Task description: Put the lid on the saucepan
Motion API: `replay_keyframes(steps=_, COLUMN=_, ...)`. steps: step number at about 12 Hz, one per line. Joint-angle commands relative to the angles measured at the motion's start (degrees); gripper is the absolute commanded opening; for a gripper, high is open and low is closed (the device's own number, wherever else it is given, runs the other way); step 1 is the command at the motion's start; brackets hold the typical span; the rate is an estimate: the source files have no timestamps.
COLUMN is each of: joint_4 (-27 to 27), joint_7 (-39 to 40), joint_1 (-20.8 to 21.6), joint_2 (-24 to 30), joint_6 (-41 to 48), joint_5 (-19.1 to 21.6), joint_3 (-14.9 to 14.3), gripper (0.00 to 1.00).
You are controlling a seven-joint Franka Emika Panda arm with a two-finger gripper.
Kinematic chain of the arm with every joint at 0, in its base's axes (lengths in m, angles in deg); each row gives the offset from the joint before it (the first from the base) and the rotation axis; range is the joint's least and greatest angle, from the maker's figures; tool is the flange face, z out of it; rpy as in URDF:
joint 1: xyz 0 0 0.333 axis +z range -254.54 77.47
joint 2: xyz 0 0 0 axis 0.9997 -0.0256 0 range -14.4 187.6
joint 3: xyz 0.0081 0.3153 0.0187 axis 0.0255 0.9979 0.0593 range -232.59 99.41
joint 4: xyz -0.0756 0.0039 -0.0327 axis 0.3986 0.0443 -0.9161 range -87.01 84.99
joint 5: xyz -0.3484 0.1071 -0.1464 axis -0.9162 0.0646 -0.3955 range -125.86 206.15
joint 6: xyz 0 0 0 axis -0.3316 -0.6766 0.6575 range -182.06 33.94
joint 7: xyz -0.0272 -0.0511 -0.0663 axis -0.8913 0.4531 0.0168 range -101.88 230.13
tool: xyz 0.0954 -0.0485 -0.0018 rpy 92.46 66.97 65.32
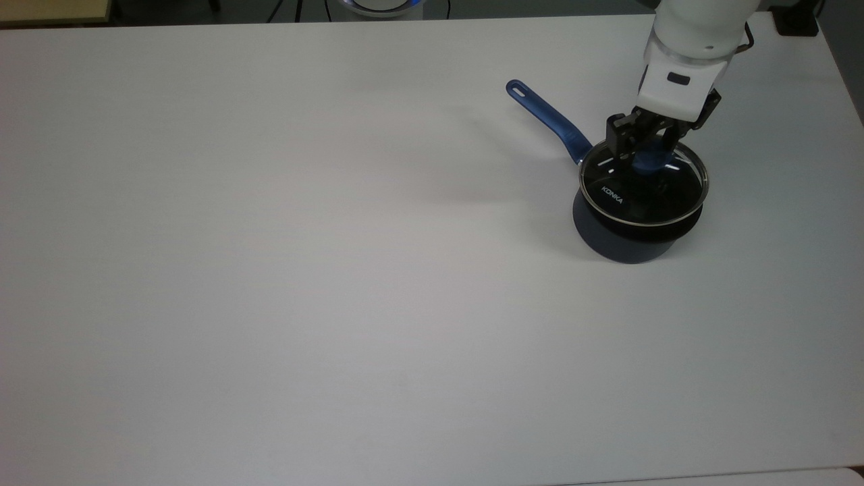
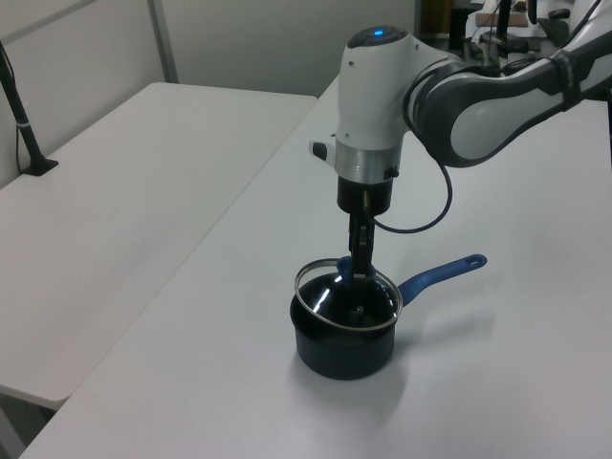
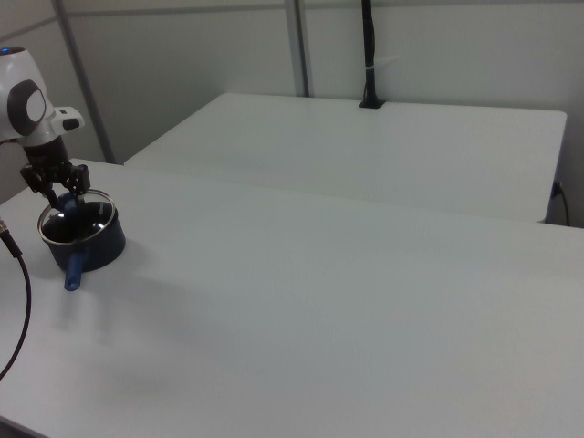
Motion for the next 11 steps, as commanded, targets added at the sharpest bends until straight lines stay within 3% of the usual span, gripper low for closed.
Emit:
replay_keyframes(steps=1, joint_4=0.6, joint_7=-0.6, joint_1=1.2, joint_2=-1.3, joint_6=-0.4, joint_5=-0.6, joint_3=-0.7, gripper=0.54)
replay_keyframes(steps=2, joint_4=0.6, joint_7=-0.6, joint_1=1.5, joint_2=-1.6, joint_6=-0.6, joint_5=-0.6, joint_3=-0.7, gripper=0.75)
replay_keyframes(steps=3, joint_4=0.6, joint_7=-0.6, joint_1=1.6, joint_2=-1.6, joint_6=-0.6, joint_5=-0.6, joint_3=-0.7, gripper=0.76)
replay_keyframes(steps=4, joint_4=0.8, joint_7=-0.7, joint_1=1.6, joint_2=-1.5, joint_6=-0.6, joint_5=-0.6, joint_3=-0.8, gripper=0.85)
replay_keyframes(steps=5, joint_4=0.9, joint_7=-0.8, joint_1=1.5, joint_2=-1.3, joint_6=-0.6, joint_5=-0.6, joint_3=-0.9, gripper=1.00)
replay_keyframes(steps=8, joint_4=-0.4, joint_7=-1.0, joint_1=-0.2, joint_2=3.6, joint_6=1.3, joint_5=-1.5, joint_3=-1.4, gripper=1.00)
replay_keyframes(steps=11, joint_4=-3.5, joint_7=0.2, joint_1=-11.7, joint_2=14.1, joint_6=15.3, joint_5=-1.6, joint_3=-1.1, gripper=1.00)
